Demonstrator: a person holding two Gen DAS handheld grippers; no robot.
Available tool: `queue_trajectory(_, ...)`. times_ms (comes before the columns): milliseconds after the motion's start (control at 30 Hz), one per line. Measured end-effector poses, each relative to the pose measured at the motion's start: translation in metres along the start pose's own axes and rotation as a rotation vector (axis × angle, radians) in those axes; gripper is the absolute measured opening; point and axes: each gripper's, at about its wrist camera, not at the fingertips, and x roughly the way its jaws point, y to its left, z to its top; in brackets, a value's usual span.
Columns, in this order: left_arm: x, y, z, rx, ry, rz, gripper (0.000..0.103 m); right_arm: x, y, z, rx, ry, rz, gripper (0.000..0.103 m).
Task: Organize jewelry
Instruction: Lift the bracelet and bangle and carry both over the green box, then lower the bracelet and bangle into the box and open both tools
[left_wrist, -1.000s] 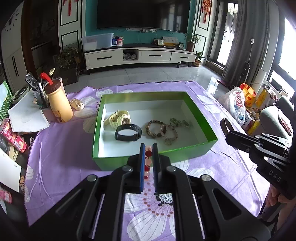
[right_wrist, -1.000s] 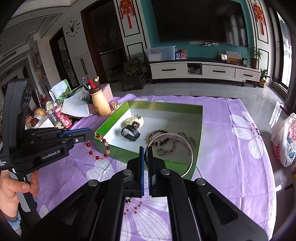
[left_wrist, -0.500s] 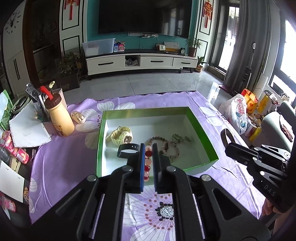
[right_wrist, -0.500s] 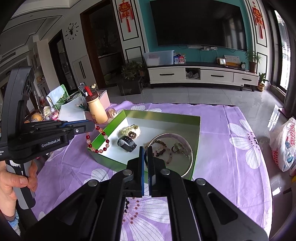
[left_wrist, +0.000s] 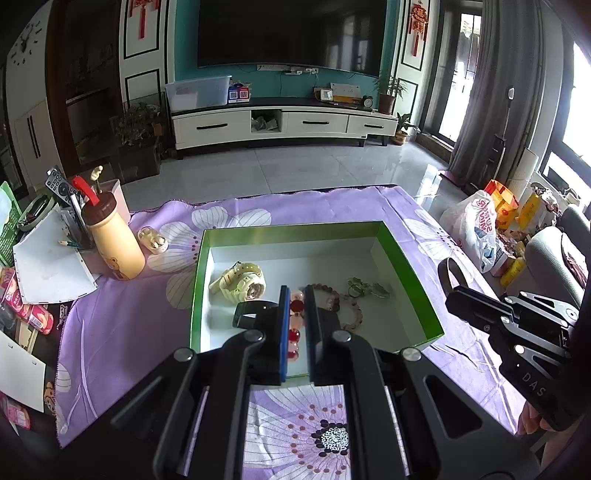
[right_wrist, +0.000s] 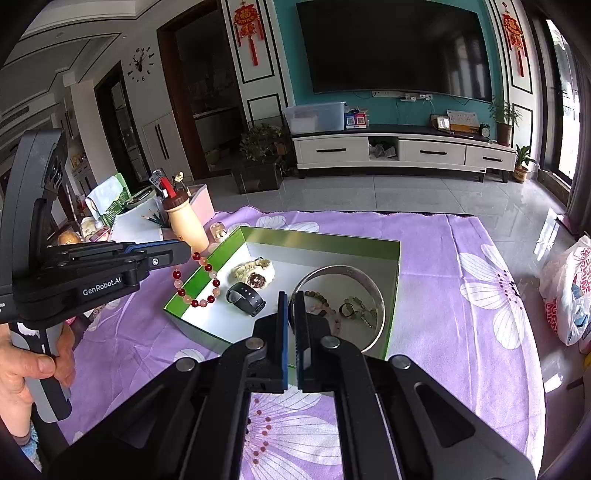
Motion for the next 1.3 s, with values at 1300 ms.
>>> queue_trajectory(1300, 0.059, 0.002, 0.004, -0.006, 0.070, 0.014, 0.007, 0.049, -0.021, 0.001, 0.029, 0.053, -0.018, 0.003)
